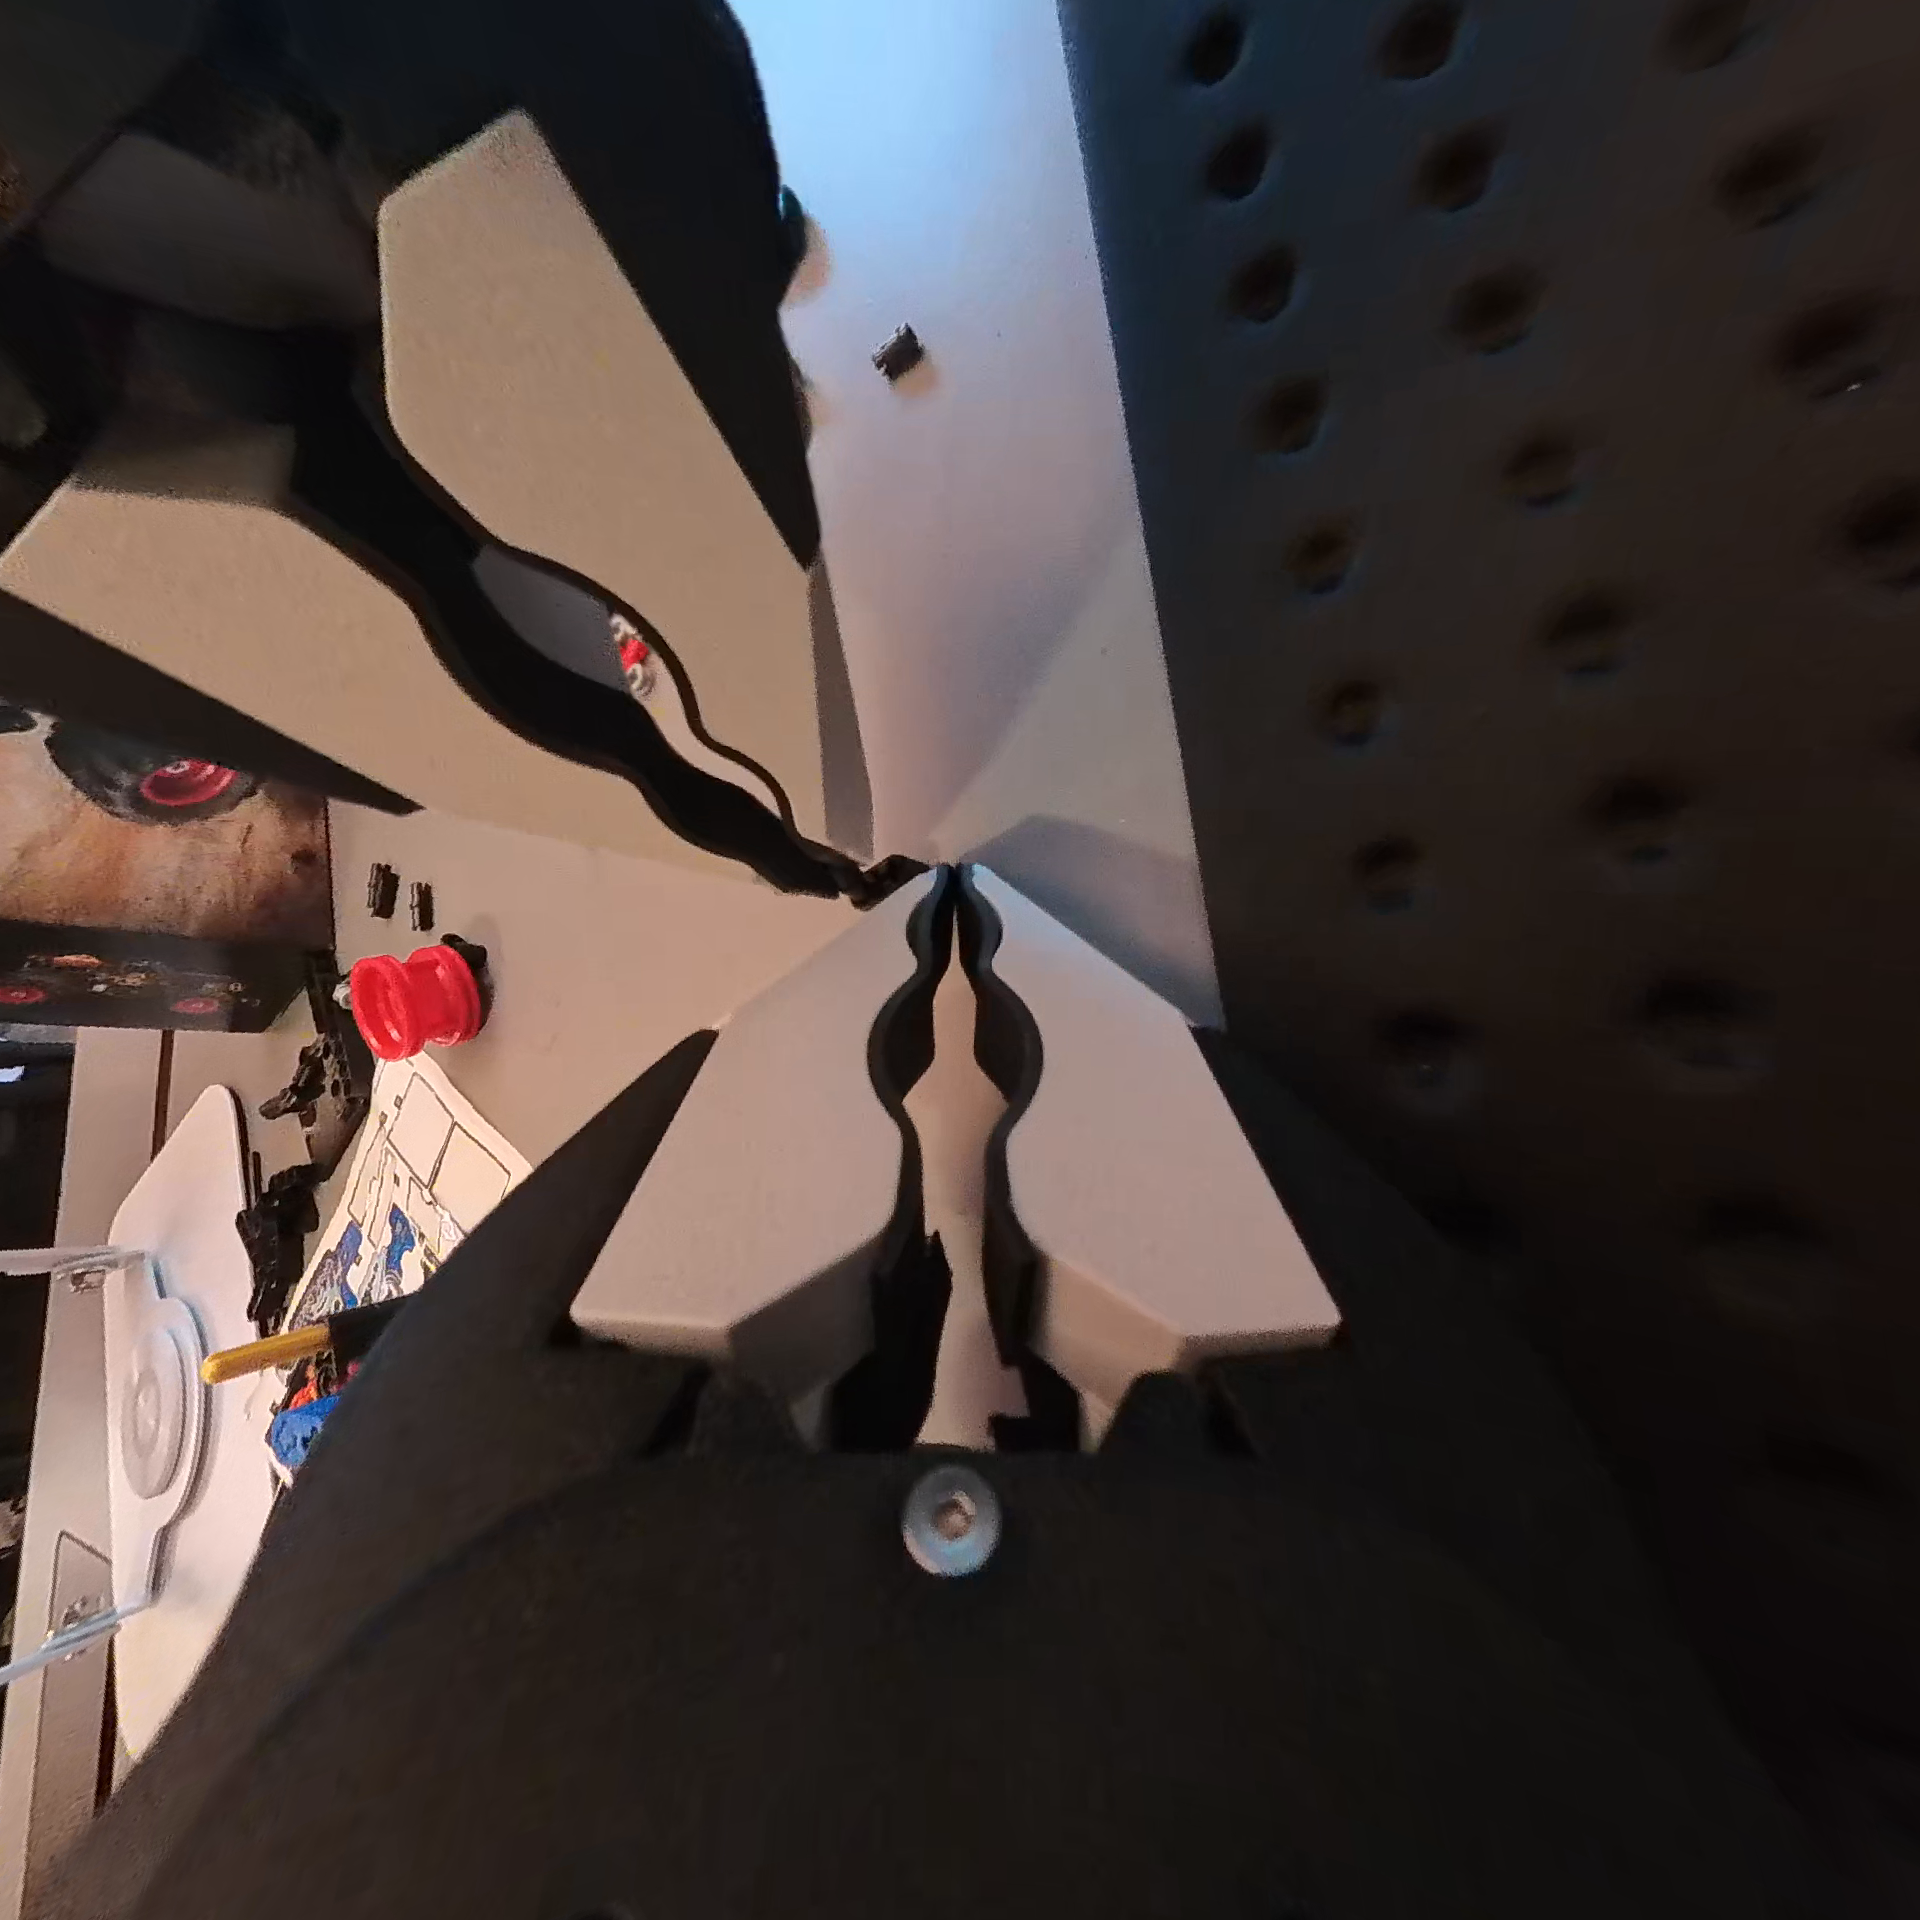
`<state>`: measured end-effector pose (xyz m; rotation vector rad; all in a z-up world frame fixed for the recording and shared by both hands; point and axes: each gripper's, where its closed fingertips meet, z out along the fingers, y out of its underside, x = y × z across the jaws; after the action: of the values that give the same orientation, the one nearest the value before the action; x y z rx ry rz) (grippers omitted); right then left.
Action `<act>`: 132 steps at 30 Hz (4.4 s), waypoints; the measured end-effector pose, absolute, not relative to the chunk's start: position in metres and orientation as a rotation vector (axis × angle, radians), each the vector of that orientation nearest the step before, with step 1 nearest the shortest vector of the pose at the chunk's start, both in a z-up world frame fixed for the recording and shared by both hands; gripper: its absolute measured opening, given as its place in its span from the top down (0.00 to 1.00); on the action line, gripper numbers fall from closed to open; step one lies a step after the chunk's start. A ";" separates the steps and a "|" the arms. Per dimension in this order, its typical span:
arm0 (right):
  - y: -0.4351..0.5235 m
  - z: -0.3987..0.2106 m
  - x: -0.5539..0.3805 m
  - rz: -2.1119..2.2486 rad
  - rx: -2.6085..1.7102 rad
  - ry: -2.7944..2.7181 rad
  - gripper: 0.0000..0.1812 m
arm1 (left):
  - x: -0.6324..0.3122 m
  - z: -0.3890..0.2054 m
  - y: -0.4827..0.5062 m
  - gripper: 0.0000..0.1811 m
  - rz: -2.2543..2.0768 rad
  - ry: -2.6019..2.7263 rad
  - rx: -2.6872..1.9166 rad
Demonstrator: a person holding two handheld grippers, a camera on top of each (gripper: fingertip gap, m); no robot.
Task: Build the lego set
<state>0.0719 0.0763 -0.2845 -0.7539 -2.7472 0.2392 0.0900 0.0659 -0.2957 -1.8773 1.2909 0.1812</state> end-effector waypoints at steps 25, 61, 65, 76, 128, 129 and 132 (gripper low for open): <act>0.077 -0.285 0.072 0.419 -0.822 -2.858 0.99 | 0.091 -0.298 0.073 1.00 0.184 1.257 -1.869; 0.100 -0.200 -0.026 0.553 -0.989 -2.383 0.99 | -0.014 -0.210 0.071 0.77 0.305 0.940 -1.897; 0.099 -0.203 -0.039 0.441 -0.951 -2.449 0.99 | -0.032 -0.227 0.073 0.75 0.173 0.898 -2.026; 0.103 -0.217 -0.047 0.252 -0.908 -2.598 0.99 | -0.034 -0.248 0.073 0.77 0.091 0.923 -2.099; 0.108 -0.221 -0.054 0.374 -0.874 -2.802 0.99 | -0.034 -0.249 0.075 0.78 0.087 0.927 -2.108; 0.108 -0.221 -0.054 0.385 -0.871 -2.788 0.99 | -0.034 -0.249 0.075 0.78 0.087 0.926 -2.108; 0.108 -0.221 -0.053 0.385 -0.846 -2.748 0.99 | -0.034 -0.249 0.075 0.77 0.087 0.926 -2.109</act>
<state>-0.0533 0.1083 -0.2211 -0.8459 -2.7475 0.3854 -0.0343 0.0751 -0.2489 -2.1089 0.9261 0.0867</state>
